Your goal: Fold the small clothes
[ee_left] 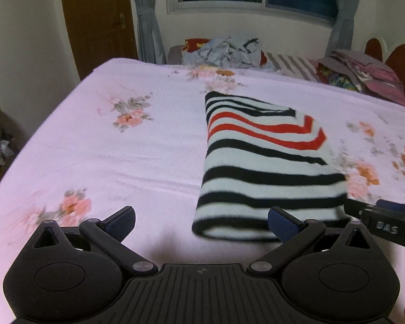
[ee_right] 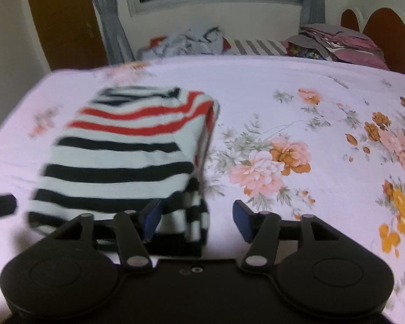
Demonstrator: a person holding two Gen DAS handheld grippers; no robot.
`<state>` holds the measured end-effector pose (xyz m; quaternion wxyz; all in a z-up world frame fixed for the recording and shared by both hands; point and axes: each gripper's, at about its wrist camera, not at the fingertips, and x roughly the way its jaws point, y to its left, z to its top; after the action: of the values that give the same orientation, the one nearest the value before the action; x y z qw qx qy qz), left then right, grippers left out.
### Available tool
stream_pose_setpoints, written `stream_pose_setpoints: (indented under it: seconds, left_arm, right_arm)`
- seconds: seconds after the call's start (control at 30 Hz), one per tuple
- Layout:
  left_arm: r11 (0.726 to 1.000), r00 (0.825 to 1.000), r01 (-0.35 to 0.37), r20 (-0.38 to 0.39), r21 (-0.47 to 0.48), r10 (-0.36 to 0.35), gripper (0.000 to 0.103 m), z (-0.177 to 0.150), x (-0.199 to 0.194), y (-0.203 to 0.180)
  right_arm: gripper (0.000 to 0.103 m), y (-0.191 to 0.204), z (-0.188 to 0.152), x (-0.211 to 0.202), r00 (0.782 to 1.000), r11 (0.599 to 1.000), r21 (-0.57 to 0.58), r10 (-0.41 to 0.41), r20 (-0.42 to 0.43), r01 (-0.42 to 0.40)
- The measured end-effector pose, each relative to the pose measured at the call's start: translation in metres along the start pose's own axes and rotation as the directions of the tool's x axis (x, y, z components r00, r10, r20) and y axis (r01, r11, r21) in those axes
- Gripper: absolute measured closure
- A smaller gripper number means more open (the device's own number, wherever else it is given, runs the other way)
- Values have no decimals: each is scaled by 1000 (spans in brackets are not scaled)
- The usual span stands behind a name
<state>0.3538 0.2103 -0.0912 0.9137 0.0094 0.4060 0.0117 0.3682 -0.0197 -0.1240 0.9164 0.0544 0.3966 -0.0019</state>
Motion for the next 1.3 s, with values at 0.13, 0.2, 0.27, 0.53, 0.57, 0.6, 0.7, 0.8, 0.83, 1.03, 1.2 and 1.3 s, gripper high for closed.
stream_pose_setpoints:
  seconds: [0.13,0.2,0.27,0.53,0.57,0.6,0.7,0.8,0.83,1.03,1.2,1.3]
  left_arm:
    - [1000,999,-16,48,-2,16,0,-18,-50,3]
    - [1000,998,-18,60,1,18,0,-30,-77,4]
    - [1000,997,-21,73,4,21,0,-42,-102,6]
    - [1000,990,-24,139,-8,25,0,-92,-203,14]
    - [1000,989,-21,143,-15,23,0,-97,-212,15]
    - [1000,989,-16,146,-21,18,0,-100,-220,17]
    - [999,988,-13,155,-39,19,0,-111,-242,18]
    - [999,986,0,166,-50,8,0,-119,-259,20]
    - [999,985,2,170,-52,7,0,-121,-263,20]
    - [998,982,-18,185,-54,27,0,-130,-279,17]
    - [998,980,-24,196,-53,34,0,-131,-285,16]
    - [998,979,-25,203,-51,34,0,-131,-288,14]
  right_arm:
    - [18,-3,-16,-67,996,997,2,75,50,-76]
    - [8,-6,-24,-96,994,995,7,97,53,-97]
    - [2,-11,-36,-130,992,993,24,113,61,-114]
    - [0,-8,-73,-247,989,998,-2,68,131,-68]
    - [0,-5,-76,-259,987,999,-10,52,154,-51]
    - [0,-4,-80,-269,983,999,-15,38,178,-36]
    - [0,7,-90,-297,969,998,-58,19,246,-5]
    - [0,12,-98,-314,958,995,-100,9,286,21]
    - [0,13,-99,-317,956,994,-107,10,293,22]
    - [0,12,-105,-328,950,995,-96,16,311,15]
    - [0,11,-108,-331,949,996,-94,20,315,10]
    - [0,12,-109,-331,948,996,-94,22,316,8]
